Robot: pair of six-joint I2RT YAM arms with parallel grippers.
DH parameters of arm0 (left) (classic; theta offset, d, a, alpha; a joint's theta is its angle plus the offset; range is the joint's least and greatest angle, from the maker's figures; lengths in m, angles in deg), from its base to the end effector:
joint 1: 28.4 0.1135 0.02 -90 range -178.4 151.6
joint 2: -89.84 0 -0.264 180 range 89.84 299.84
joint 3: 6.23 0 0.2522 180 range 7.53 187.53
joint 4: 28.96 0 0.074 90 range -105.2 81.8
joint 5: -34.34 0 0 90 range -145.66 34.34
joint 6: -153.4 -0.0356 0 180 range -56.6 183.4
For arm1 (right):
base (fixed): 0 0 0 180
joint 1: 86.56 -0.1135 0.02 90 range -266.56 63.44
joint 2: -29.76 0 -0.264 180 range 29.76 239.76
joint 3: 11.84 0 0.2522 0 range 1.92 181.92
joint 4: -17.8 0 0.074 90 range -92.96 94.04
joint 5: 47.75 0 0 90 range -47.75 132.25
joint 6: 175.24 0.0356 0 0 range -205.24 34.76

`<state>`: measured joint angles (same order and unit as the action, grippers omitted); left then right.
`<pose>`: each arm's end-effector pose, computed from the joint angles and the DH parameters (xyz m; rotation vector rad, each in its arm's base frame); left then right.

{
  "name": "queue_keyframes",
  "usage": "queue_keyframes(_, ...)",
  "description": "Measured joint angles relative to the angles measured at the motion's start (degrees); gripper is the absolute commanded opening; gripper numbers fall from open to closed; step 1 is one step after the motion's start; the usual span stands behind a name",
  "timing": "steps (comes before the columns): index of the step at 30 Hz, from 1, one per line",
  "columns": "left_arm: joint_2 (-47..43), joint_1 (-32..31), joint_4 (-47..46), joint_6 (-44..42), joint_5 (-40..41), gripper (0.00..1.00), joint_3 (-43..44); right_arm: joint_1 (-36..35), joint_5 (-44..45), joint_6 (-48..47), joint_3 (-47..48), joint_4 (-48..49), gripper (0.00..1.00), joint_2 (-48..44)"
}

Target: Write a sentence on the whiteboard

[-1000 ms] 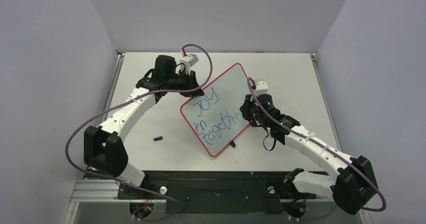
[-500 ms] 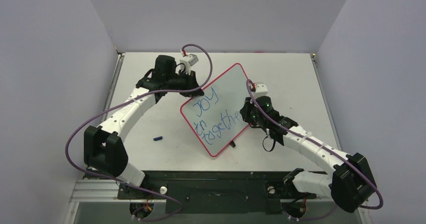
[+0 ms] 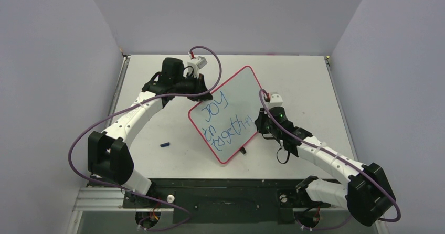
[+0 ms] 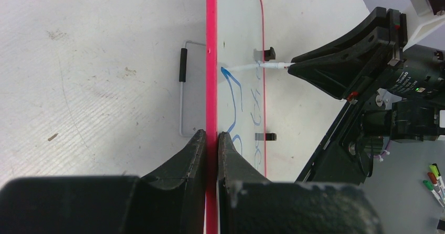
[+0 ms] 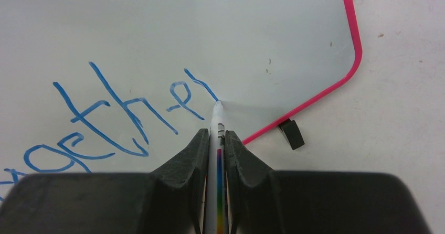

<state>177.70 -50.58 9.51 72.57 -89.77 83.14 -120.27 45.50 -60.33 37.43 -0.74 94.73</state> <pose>0.3119 -0.1487 0.3217 0.5909 2.1735 -0.9578 0.2021 0.1324 0.2228 -0.1368 2.2108 0.5188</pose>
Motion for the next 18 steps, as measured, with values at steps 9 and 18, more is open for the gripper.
queue_keyframes(9, 0.00, 0.00, 0.00, 0.02, 0.00, 0.00, 0.00, 0.00, 0.52, 0.39, -1.81, -0.09, 0.00, -0.85)
queue_keyframes(18, 0.00, 0.00, -0.02, 0.00, 0.00, 0.00, 0.00, 0.00, 0.55, 0.35, -0.46, -1.07, 0.00, 0.07)
